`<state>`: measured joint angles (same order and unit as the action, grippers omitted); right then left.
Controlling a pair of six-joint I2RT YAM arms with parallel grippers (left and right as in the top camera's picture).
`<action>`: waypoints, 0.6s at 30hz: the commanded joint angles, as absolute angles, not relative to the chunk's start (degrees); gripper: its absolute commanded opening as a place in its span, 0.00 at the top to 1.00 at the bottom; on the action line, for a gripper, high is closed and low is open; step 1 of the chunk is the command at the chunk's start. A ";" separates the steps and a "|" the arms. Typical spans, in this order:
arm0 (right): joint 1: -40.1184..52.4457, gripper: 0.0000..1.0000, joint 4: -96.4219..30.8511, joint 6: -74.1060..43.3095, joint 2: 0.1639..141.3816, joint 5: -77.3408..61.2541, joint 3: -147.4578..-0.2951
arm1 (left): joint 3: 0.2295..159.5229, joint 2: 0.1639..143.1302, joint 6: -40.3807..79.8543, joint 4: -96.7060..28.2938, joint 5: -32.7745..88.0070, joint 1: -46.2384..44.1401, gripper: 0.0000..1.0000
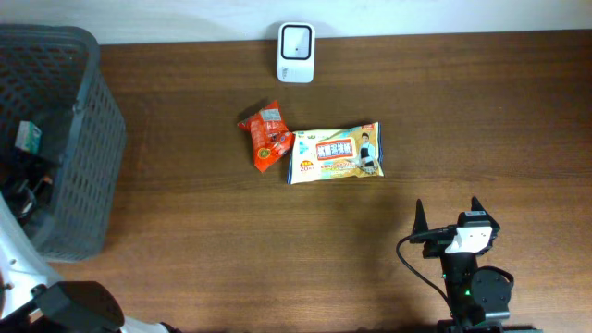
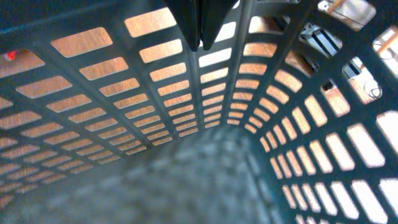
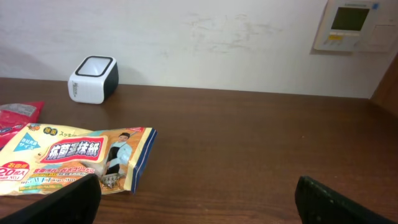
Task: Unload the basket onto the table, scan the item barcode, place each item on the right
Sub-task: 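Reach the left gripper into the basket and grasp the orange tissue pack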
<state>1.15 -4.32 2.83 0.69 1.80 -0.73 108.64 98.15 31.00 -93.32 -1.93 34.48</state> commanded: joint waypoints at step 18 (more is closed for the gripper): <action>0.73 0.02 -4.60 2.76 0.40 1.72 -0.32 | 109.80 99.98 32.69 -62.33 -11.60 35.05 0.21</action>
<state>1.15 -4.32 2.79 0.69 1.80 -0.73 109.12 98.17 32.73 -64.36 -9.41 35.00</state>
